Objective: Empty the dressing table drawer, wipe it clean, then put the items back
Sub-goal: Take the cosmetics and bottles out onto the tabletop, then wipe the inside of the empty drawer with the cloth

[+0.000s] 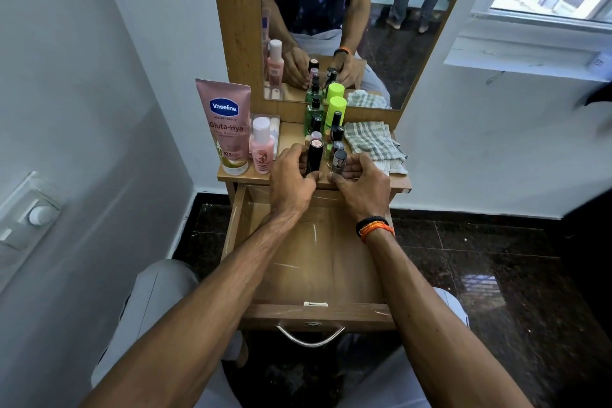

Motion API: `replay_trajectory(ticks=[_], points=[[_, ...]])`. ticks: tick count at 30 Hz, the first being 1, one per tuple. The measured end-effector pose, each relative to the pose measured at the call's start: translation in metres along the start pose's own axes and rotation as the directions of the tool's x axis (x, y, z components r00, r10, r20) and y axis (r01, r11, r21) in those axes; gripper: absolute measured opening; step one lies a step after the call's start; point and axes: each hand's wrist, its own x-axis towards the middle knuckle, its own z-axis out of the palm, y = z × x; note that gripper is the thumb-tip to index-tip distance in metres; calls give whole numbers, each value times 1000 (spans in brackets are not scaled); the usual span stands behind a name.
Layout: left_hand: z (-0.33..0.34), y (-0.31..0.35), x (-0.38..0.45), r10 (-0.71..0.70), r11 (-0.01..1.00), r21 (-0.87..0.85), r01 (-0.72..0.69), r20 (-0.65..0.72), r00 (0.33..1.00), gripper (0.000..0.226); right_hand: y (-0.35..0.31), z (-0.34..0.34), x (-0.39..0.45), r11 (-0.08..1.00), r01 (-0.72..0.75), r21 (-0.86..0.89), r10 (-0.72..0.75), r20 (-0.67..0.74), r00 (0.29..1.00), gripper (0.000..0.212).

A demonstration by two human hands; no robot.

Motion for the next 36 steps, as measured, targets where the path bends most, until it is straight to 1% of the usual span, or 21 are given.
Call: replay_trajectory(ticks=[7,15,24,26,28,30,32,34,36], points=[[2,-2,-1,13,1000,5,-13,-7,1000,46,0,0,-1,1000,-7,3,7,-6,1000,37],[3,-6,-1,-10,1000,-12,10,-2,1000,47,1,-1,0,1000,-11,2,10,10,1000,39],[0,-7,-7,3,1000,4,-3,0,1000,45,3,-2,-1,1000,18,14,-18,12,1000,39],[-2,-6,-13,11,1000,8,-11,-16,1000,41,6,-5,-3,997,70,21,-70,-11,997,34],[-6,-7,-20,18,1000,22,-17,-40,999,35,9,-11,-6,993,115,14,-113,-83,990,27],[-10,-10,-29,33,999,39,-31,-42,999,26,13,-17,-5,993,116,-38,-120,-158,980,24],[-13,-13,-37,48,996,69,-48,-2,999,19,17,-22,2,983,89,-158,-117,-179,977,26],[-16,-15,-44,44,992,113,-50,55,998,19,19,-23,15,957,47,-286,-89,-135,987,34],[-19,-18,-48,40,988,142,-53,95,995,20,21,-24,31,923,22,-384,-43,-47,998,47]])
